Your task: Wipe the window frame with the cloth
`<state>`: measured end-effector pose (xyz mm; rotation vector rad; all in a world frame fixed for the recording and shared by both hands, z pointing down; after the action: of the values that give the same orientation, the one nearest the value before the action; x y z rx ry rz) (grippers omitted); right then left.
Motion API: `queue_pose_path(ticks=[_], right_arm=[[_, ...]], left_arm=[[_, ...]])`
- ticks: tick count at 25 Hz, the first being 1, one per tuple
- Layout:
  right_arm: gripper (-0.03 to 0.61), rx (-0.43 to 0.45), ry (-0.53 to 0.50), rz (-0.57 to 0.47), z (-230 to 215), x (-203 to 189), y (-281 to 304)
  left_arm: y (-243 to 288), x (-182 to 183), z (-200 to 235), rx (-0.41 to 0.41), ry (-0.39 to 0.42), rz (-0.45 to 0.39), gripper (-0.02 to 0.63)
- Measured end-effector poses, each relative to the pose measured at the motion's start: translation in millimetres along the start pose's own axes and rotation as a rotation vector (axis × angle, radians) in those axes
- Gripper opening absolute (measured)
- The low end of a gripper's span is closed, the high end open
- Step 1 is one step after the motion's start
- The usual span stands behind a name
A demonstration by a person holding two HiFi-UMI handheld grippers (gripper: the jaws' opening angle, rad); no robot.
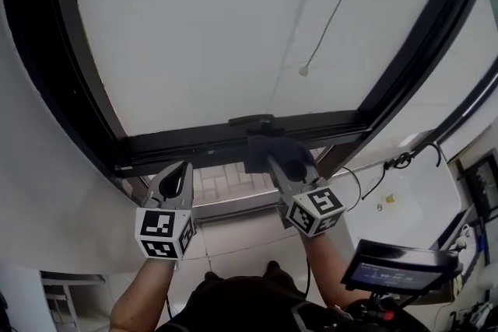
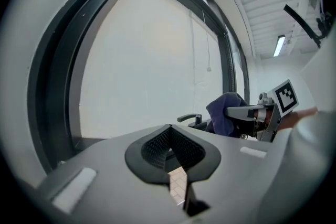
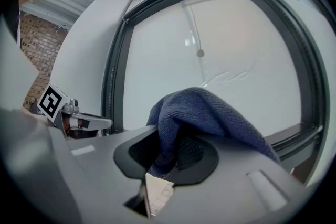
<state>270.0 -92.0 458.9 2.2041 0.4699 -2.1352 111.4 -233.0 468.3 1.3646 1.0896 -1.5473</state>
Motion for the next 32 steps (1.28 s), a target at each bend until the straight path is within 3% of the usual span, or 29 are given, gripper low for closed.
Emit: queue_pose_path(ticks=[13,23,32], right_arm=[[0.066,0.031,0.015,-0.015,-80,32,-64],[0.064,0.052,0.032,-0.012,-98,32,-93],[0.063,0.032,0.048,-0.016,-104,38,-106]], left_arm=[[37,19,-96,0.02,0.019,-0.029,-0.006],[23,13,-125,0.087,0.003,-0.021,-0.006],[14,16,-136,0.08,0.019,-0.021,-0.006]])
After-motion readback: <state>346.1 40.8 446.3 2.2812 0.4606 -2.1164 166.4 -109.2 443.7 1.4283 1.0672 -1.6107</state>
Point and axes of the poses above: the fingertips, and each gripper's own axes: y forward along the fingers, z to its left, x out of its top, the point moved 3 cm from there along -y, backward along the fingers, and after that the axes turned 13 degrees about -z, right-handed, at the moved point
